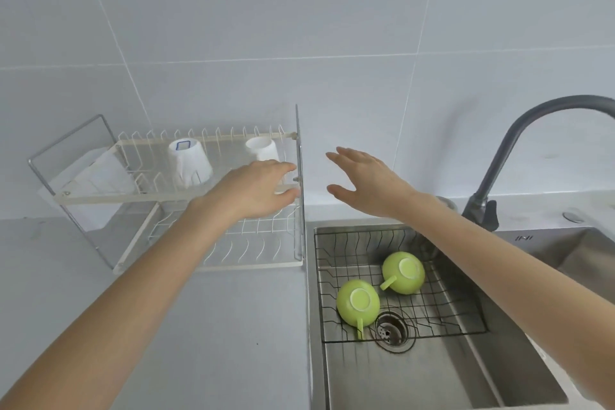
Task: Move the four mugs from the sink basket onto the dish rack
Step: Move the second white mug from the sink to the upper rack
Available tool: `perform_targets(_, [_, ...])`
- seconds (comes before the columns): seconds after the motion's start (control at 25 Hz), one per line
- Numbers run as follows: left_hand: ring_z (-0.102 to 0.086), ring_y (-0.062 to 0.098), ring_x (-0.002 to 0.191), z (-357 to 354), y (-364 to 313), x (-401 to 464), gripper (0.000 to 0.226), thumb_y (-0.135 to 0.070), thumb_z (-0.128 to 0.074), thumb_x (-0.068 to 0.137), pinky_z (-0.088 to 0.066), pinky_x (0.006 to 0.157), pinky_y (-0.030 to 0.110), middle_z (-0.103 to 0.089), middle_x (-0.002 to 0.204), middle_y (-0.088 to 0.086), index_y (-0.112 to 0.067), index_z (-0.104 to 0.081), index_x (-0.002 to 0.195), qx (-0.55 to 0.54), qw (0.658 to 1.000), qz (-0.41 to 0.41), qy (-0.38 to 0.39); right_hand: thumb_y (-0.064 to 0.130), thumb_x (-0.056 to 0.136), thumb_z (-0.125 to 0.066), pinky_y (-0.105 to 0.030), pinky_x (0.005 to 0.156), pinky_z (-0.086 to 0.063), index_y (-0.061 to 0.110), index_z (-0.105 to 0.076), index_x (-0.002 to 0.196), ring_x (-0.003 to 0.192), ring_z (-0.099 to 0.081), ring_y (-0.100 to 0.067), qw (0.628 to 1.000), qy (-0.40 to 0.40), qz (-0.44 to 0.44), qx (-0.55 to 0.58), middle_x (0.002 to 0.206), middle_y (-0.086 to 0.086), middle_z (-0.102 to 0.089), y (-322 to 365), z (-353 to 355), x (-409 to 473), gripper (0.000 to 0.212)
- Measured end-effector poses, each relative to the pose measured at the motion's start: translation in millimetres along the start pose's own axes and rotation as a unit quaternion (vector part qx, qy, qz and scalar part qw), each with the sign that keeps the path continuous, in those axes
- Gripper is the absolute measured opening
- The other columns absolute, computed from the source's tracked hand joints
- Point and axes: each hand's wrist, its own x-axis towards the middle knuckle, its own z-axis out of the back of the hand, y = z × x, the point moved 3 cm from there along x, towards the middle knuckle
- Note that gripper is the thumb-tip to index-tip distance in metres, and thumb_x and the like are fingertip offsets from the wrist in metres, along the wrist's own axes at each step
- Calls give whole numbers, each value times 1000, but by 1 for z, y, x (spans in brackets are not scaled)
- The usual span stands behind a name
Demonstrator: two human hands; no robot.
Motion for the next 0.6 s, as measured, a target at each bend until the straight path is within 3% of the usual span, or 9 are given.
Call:
perform_targets(0.32, [-32,22,136,-54,-76,23,55,-38,-39,91,-34,107,40,-34,149,3,-20,-25,141,-5,998,-9,58,35,94,-43,-34,118,-13,16,-19,146,146,-13,-23,998,62,-17,-8,157,-10,-18,-85,-20,-36,60])
perform_targets(0.6, [-31,23,137,-108,-103,42,58,-39,-40,91,-32,110,41,-29,151,5,-16,-22,142,-36,993,30,105,34,94,-43,-34,118,-12,14,-23,145,145,-15,-24,992,126,-14,15,156,-11,-22,-136,-58,-51,59])
